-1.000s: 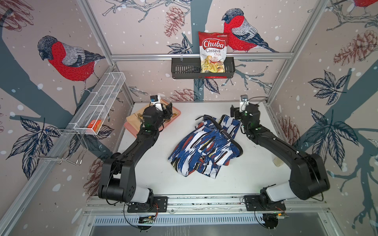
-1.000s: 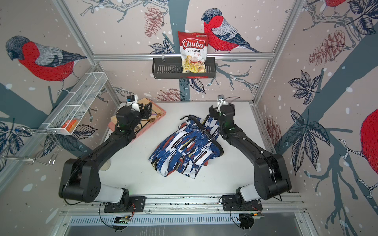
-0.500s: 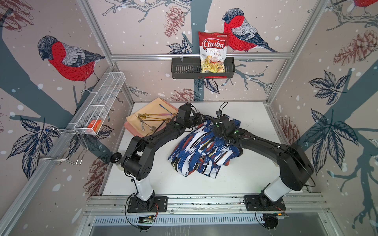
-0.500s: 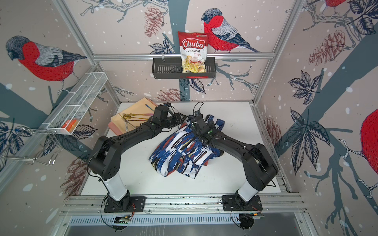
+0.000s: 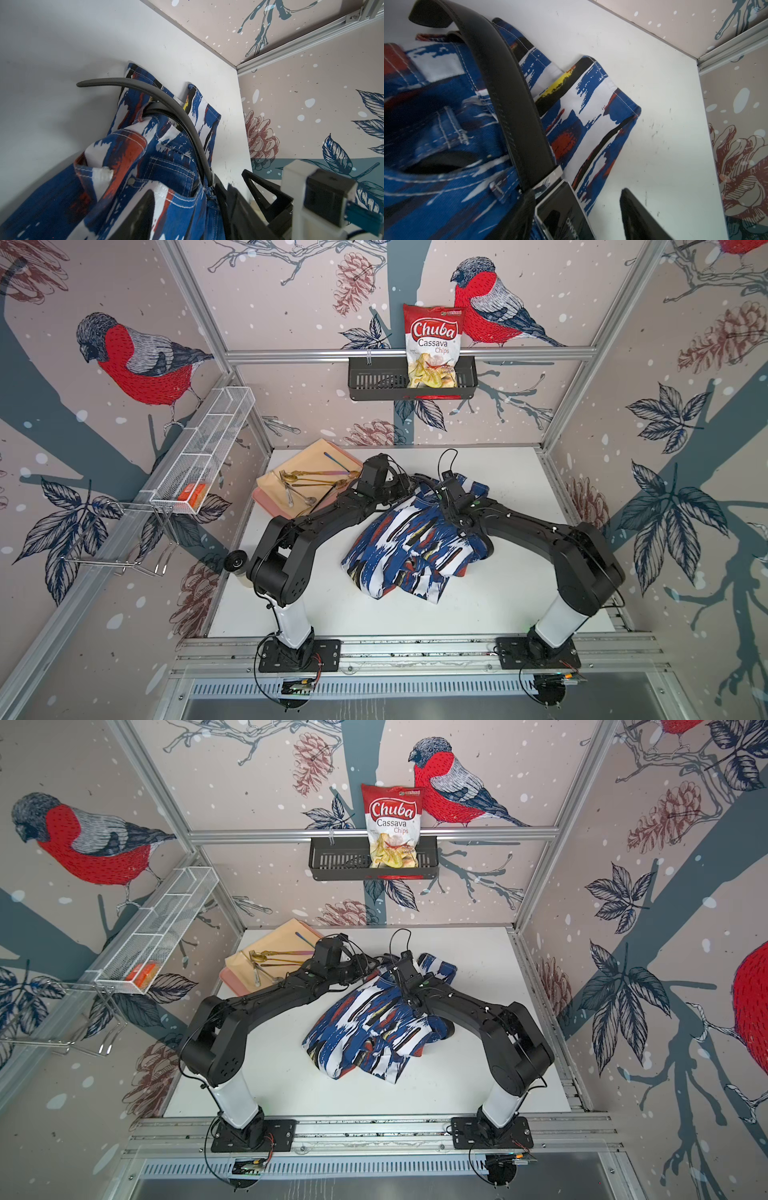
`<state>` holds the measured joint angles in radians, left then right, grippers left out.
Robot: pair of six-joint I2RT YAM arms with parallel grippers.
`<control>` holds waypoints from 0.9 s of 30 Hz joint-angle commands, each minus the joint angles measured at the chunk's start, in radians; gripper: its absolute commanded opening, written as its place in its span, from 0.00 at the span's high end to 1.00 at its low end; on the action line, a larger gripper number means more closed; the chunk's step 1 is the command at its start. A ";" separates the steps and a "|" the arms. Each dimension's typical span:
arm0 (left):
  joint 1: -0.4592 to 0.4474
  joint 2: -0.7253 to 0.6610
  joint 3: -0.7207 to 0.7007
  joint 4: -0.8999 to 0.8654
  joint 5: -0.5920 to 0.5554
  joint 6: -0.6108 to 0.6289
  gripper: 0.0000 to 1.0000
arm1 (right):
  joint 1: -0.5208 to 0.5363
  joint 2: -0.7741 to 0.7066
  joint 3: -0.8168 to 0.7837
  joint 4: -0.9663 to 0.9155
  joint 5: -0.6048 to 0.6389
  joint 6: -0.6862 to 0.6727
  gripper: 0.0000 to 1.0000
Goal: Remove the belt from the trousers
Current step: Adjust the trousers at the center of the board.
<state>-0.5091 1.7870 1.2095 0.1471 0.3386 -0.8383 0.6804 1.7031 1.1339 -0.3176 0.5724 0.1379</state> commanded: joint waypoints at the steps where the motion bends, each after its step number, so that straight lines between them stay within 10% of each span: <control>1: 0.005 0.004 0.003 0.027 0.008 -0.004 0.42 | -0.020 0.018 0.011 -0.033 -0.027 0.018 0.34; 19: 0.008 0.081 0.048 0.086 0.032 -0.050 0.42 | -0.026 0.015 0.062 -0.182 -0.253 0.072 0.18; 27: 0.008 0.079 0.021 0.102 0.020 -0.061 0.42 | -0.022 0.086 0.066 -0.263 -0.149 0.059 0.28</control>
<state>-0.5011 1.8683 1.2392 0.2054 0.3477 -0.8921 0.6575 1.7638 1.1938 -0.5213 0.3569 0.1886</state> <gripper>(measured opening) 0.583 0.731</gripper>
